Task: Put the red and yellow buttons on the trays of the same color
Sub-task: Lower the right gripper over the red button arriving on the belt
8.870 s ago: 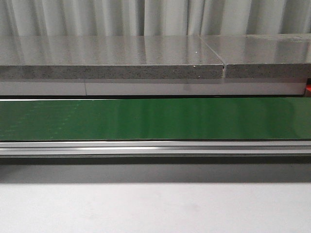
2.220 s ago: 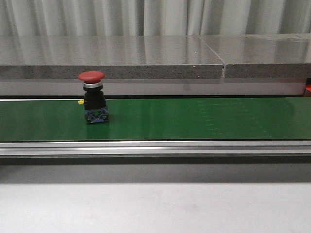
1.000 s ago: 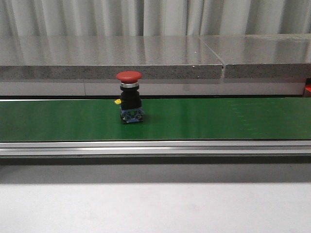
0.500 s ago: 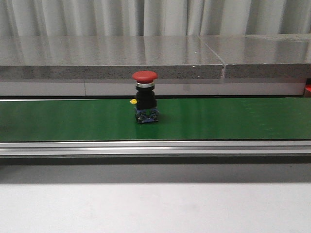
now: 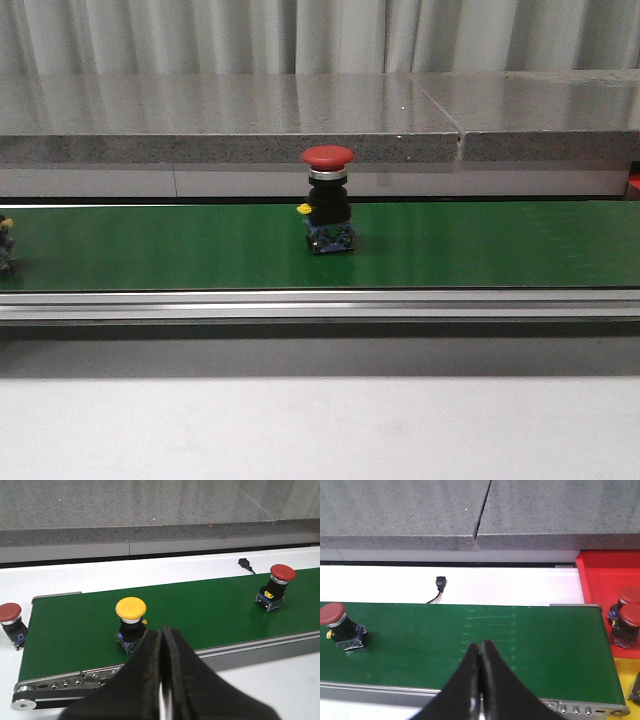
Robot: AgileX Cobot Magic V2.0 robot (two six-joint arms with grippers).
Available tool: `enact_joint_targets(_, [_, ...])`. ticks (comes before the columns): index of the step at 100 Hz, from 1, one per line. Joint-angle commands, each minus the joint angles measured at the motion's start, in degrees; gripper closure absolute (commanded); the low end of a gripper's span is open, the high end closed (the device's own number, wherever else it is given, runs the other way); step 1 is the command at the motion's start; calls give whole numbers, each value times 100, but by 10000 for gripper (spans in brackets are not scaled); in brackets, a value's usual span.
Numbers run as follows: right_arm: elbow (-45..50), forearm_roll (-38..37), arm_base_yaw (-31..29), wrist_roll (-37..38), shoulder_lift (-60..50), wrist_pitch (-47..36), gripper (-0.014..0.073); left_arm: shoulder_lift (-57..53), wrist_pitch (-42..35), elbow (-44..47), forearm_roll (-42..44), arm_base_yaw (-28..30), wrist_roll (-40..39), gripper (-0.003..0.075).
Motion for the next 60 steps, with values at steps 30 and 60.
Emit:
enact_joint_targets(30, [-145,94,6,-54,5,-523,660,52,-452,-152,-111,-51,-46,741])
enact_joint_targets(60, [-217,92,44,-54,188,-321,660,52,-452,-152,-111,-51,-46,741])
